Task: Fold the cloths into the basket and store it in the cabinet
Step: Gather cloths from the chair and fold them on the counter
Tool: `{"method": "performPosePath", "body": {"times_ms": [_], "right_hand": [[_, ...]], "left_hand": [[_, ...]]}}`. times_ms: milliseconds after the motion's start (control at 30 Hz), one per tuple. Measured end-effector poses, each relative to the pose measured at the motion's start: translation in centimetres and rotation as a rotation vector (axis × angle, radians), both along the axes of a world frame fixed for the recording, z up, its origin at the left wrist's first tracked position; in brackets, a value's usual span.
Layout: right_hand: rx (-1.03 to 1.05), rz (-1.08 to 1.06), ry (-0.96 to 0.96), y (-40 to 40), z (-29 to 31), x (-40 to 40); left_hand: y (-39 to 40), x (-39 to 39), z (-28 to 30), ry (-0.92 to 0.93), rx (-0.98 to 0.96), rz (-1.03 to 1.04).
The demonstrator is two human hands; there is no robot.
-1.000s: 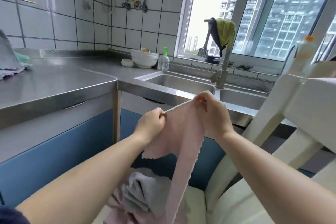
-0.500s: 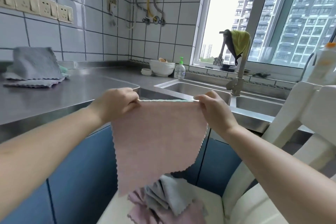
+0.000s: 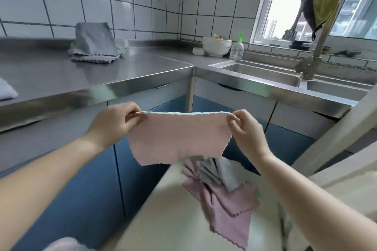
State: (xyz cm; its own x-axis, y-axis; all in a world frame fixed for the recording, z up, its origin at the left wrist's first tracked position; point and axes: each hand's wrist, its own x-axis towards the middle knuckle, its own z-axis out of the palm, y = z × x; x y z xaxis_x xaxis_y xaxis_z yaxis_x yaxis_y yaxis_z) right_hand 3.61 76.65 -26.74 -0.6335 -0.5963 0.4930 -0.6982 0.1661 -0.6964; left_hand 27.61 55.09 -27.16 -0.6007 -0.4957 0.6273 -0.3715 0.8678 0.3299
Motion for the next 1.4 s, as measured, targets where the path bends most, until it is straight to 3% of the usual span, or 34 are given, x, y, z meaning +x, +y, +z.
{"method": "performPosePath", "body": {"times_ms": [133, 367, 500, 667, 833, 1033, 1167, 1400], "right_hand": [[-0.014, 0.038, -0.158, 2.7, -6.7, 2.3], [0.245, 0.019, -0.316, 8.8, -18.8, 6.7], [0.423, 0.02, -0.303, 11.2, -22.4, 7.5], [0.54, 0.04, -0.272, 13.0, -23.8, 7.3], [0.58, 0.055, -0.36, 12.9, -24.2, 7.3], [0.47, -0.05, -0.344, 9.8, -23.1, 5.3], [0.461, -0.089, -0.295, 7.3, -22.8, 3.6], [0.653, -0.111, -0.28, 5.0, -23.7, 1.6]], "left_hand": [[2.7, 3.0, -6.1, -0.118, 0.168, -0.126], [8.0, 6.5, -17.2, -0.526, 0.454, -0.239], [10.1, 7.7, -19.9, -0.694, 0.481, -0.258], [11.0, 8.2, -21.0, -0.77, 0.519, -0.264], [10.7, 8.1, -21.8, -0.695, 0.732, -0.246], [8.2, 5.8, -21.7, -0.356, 0.946, -0.07], [6.1, 3.6, -21.6, -0.301, 0.927, -0.028], [4.4, 0.7, -22.8, -0.345, 0.812, 0.083]]}}
